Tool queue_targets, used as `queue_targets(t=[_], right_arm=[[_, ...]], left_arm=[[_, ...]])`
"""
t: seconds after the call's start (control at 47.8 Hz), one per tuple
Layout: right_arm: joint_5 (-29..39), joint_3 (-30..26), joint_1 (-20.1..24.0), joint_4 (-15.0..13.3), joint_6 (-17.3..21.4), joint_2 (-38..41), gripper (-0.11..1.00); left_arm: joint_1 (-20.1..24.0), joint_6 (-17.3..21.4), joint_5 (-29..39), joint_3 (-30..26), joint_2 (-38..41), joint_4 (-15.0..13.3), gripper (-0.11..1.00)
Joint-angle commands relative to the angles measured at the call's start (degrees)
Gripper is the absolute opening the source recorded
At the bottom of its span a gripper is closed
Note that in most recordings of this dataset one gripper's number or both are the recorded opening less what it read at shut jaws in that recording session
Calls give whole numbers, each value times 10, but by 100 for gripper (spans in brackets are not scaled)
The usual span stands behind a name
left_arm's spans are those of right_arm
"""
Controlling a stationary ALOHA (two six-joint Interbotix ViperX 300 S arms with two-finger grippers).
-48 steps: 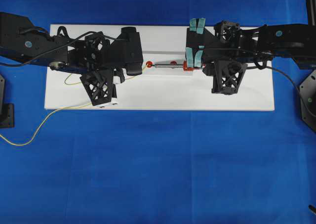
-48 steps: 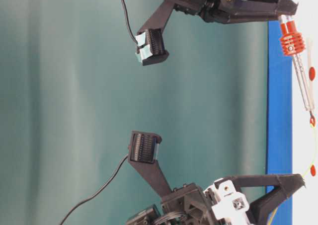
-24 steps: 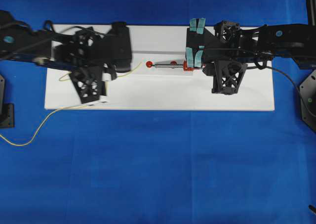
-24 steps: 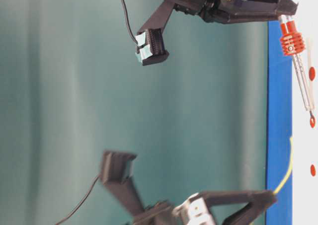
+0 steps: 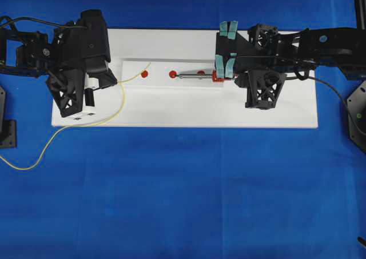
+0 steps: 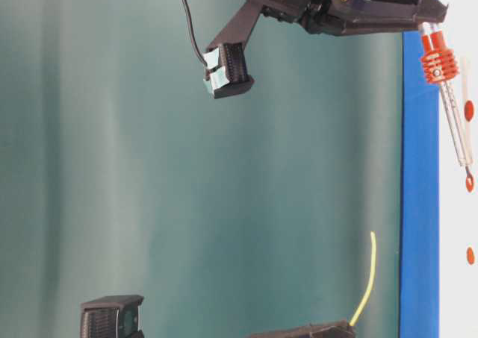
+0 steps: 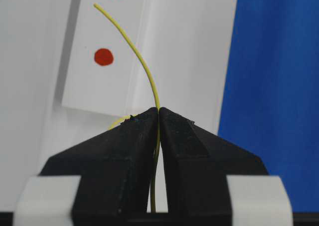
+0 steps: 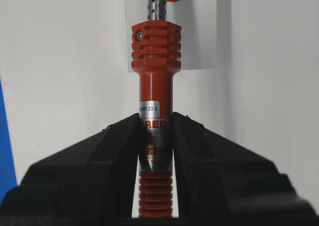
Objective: Touch the tip of the soldering iron to the tip of the solder at the mark.
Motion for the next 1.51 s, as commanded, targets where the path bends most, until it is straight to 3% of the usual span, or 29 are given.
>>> queue_targets(t=[0.0, 0.523, 1.004, 1.485], right_arm=[[-4, -6, -1, -3, 0, -28, 6], [2, 112, -3, -4, 11, -222, 6], [10, 115, -4, -4, 16, -221, 6], [9, 115, -4, -4, 17, -221, 6]], left_arm=[[-1, 1, -5, -10, -4, 2, 2], [-1, -2, -4, -6, -4, 2, 2], [-1, -9, -11, -20, 8, 2, 2], [-8, 3, -12, -134, 162, 2, 2]])
